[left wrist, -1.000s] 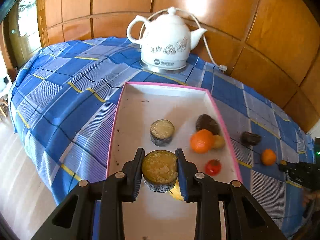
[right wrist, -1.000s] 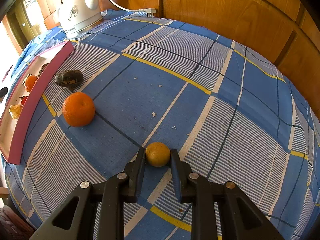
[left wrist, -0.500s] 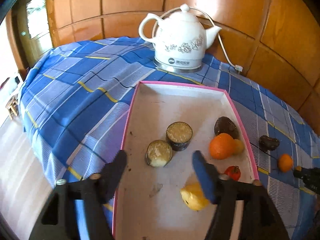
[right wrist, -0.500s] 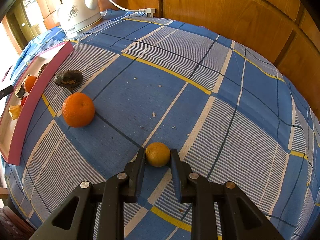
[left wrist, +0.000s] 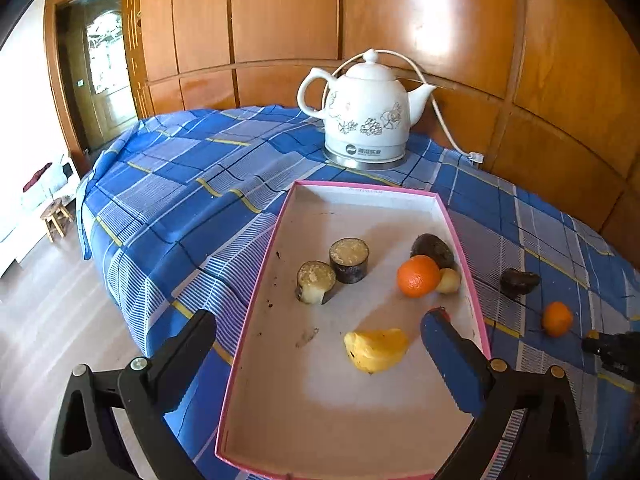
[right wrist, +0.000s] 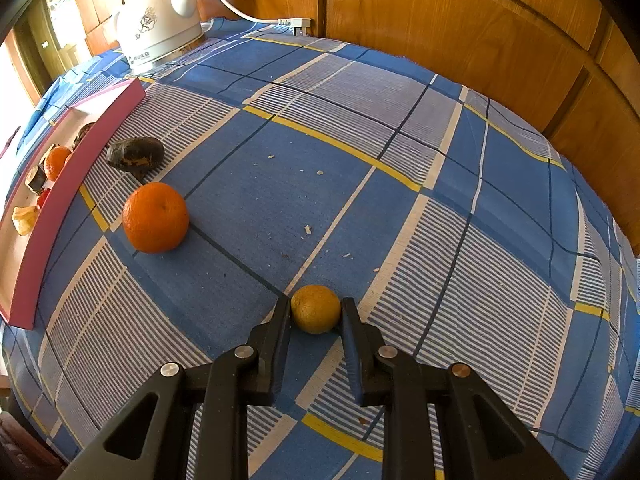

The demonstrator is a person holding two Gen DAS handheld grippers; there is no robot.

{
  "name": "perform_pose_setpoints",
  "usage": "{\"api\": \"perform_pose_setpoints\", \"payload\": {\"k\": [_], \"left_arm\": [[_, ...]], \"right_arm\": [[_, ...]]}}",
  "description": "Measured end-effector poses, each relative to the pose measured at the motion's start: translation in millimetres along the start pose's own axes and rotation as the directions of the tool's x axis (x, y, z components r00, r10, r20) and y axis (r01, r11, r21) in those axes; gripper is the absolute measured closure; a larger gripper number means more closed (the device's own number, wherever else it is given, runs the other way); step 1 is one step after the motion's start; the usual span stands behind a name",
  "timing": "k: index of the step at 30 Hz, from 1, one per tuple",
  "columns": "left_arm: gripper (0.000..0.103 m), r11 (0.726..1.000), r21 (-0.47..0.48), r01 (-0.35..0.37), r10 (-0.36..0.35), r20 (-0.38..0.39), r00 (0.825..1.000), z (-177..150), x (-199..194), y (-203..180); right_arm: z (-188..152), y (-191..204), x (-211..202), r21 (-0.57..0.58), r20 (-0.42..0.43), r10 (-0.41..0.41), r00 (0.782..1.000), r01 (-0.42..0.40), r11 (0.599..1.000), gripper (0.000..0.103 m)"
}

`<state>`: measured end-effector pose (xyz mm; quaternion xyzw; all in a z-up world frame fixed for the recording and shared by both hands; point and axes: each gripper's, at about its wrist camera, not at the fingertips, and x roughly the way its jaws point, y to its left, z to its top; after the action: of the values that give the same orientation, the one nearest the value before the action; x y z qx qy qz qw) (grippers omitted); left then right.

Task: Organize fruits
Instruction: 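Carry the small yellow ball into the pink tray and open the right gripper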

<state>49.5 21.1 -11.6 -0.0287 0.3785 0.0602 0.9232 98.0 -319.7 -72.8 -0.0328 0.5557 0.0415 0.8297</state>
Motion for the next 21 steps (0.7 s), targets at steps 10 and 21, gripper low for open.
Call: {"api": "perform_pose_setpoints", "payload": {"k": [10,21], "left_arm": [[0.000,1.000,-0.003,-0.016,0.016,0.036,0.999,-7,-11,-4],[0.000,1.000,-0.012,-0.001,0.002,0.018,1.000,-13,-8,-6]], "right_arm": [[-1,0,0,0.002,0.006,0.002,1.000,-0.002,1.000,0.078],[-1,0,-1,0.002,0.012,0.003,1.000,-0.003,1.000,0.078]]}}
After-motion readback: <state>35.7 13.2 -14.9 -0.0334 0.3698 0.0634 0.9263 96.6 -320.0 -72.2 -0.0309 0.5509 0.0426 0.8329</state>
